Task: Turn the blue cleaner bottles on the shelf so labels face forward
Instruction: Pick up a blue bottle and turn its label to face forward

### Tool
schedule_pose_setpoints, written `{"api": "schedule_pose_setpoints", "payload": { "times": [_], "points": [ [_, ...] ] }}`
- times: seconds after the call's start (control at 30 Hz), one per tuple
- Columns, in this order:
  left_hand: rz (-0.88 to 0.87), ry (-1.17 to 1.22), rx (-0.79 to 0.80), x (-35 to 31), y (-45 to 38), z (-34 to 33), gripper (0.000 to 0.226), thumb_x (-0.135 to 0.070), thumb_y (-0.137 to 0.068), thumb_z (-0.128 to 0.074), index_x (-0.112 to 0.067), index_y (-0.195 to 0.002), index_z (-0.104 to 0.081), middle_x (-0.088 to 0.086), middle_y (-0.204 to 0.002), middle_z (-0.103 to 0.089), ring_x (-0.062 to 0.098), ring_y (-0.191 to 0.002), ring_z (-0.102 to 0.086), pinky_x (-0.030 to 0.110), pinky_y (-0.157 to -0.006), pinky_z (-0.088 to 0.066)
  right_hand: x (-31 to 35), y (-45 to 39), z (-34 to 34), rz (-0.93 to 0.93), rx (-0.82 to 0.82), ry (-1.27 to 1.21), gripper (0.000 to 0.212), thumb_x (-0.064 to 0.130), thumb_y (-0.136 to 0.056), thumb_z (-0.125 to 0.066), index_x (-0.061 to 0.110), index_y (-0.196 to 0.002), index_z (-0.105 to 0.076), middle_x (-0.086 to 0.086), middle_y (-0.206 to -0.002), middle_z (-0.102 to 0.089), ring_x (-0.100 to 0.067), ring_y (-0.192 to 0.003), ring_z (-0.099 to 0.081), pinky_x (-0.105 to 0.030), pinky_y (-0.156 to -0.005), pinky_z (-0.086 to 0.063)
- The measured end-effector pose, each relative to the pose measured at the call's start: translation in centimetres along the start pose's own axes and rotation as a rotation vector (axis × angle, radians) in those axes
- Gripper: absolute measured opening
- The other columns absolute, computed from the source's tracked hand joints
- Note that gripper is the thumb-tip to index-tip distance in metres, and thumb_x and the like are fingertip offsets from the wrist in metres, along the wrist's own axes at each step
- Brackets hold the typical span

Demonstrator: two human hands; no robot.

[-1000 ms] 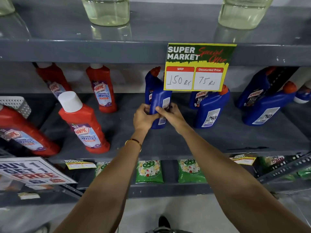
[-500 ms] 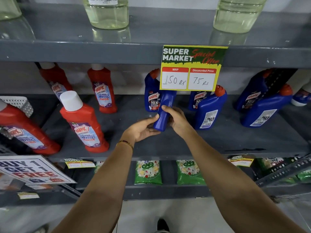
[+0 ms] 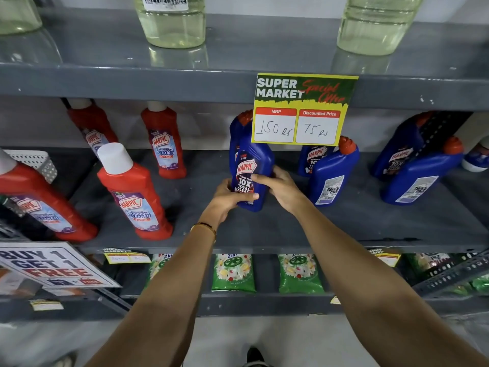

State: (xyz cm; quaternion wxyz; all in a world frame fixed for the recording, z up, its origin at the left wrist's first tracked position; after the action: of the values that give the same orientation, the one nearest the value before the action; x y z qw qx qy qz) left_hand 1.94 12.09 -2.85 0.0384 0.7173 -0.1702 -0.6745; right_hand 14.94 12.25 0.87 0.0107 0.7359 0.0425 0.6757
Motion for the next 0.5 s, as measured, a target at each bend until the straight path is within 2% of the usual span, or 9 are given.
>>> {"api": "schedule_pose_setpoints", "payload": {
  "times": [0.07,0.17,0.3,0.43,0.5],
  "points": [
    [-0.037,-0.039,-0.059,-0.5,-0.2,1.2,0.062,-0.002,-0.056,-0.083,-0.006,-0.107,-0.047,0.015,-0.110,-0.062,0.029,-0.101,-0.062,0.041,-0.085,-0.054,0.4,-0.1,0.4,0.022,-0.009,0.057,0.039,0.008,-0.072,-0.075,0.020,-0.106,-0.061,-0.004,-0.108,-0.069,-0.023,-0.104,-0.064,-0.039,-0.089,-0.054],
    [-0.075,-0.172,-0.097,-1.1,-0.3,2.3,0.058,-0.003,-0.055,-0.084,-0.012,-0.097,-0.045,0.008,-0.104,-0.061,0.022,-0.095,-0.061,0.030,-0.074,-0.053,0.4,-0.2,0.8,0.010,-0.009,0.123,0.048,0.003,-0.072,-0.075,0.015,-0.113,-0.055,-0.009,-0.114,-0.066,-0.023,-0.106,-0.063,-0.040,-0.091,-0.053],
    [-0.064,-0.368,-0.149,-0.9,-0.6,2.7,0.058,-0.007,-0.052,-0.086,-0.012,-0.093,-0.046,0.008,-0.102,-0.062,0.022,-0.095,-0.060,0.038,-0.084,-0.053,-0.1,-0.1,0.7,-0.001,0.001,0.189,0.055,0.000,-0.070,-0.076,0.008,-0.119,-0.052,-0.015,-0.120,-0.064,-0.025,-0.109,-0.062,-0.040,-0.089,-0.053],
    [-0.054,-0.468,-0.166,-0.1,-0.4,2.7,0.057,-0.011,-0.051,-0.087,-0.013,-0.092,-0.047,0.003,-0.095,-0.060,0.019,-0.088,-0.058,0.031,-0.075,-0.049,-0.7,0.1,0.7,-0.030,0.014,0.239,0.055,-0.003,-0.071,-0.074,0.004,-0.120,-0.050,-0.018,-0.120,-0.063,-0.026,-0.110,-0.061,-0.037,-0.087,-0.054],
    [-0.067,-0.479,-0.166,0.1,-0.4,2.6,0.062,-0.012,-0.050,-0.087,-0.012,-0.098,-0.048,0.002,-0.097,-0.060,0.018,-0.089,-0.057,0.030,-0.077,-0.049,-1.0,0.2,0.5,-0.043,0.026,0.255,0.055,-0.003,-0.072,-0.073,0.004,-0.121,-0.049,-0.018,-0.122,-0.062,-0.026,-0.111,-0.061,-0.038,-0.087,-0.054]
  ]
}}
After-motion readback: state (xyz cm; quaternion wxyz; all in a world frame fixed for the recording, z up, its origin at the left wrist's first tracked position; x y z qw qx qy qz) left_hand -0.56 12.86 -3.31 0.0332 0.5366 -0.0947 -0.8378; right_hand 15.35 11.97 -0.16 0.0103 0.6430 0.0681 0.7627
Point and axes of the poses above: each hand's wrist, its own y-axis away from the middle knuckle, its own z-axis out of the back of the hand, x = y × z, the point moved 10 cm from there along -y, towards the middle knuckle
